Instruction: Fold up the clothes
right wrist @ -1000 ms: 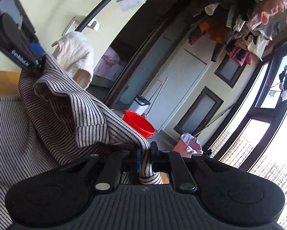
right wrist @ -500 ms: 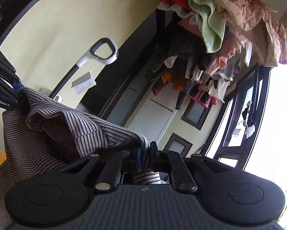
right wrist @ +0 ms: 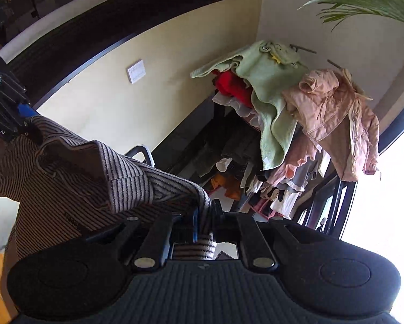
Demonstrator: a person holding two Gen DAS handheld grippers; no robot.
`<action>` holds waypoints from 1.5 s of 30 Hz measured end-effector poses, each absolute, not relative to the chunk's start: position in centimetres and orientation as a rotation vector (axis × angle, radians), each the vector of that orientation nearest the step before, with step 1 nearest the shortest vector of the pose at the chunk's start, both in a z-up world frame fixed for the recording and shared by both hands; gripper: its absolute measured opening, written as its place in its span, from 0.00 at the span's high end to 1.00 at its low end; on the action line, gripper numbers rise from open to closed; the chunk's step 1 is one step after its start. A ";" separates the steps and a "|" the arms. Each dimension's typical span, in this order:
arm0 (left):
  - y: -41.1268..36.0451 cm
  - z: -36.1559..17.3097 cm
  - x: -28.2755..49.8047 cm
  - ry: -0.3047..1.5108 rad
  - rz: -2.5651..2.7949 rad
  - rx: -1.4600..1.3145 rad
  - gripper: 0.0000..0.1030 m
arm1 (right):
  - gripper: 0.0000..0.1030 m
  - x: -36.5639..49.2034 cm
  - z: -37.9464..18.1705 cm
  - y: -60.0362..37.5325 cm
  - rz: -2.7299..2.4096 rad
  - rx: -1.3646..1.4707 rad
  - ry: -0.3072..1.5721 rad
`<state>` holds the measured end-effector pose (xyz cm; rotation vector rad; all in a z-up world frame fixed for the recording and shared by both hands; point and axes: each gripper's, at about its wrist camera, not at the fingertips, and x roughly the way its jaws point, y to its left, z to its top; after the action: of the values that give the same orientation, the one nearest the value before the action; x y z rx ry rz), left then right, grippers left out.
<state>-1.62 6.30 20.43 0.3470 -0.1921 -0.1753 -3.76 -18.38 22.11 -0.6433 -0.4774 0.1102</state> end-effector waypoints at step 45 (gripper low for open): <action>3.2 3.2 23.1 0.627 -0.313 0.171 0.40 | 0.51 22.3 4.3 -29.0 0.134 -0.111 0.551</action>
<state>23.09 3.23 3.15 0.1708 0.6266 -0.3130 22.29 -29.02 4.35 -0.1106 0.5512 0.1344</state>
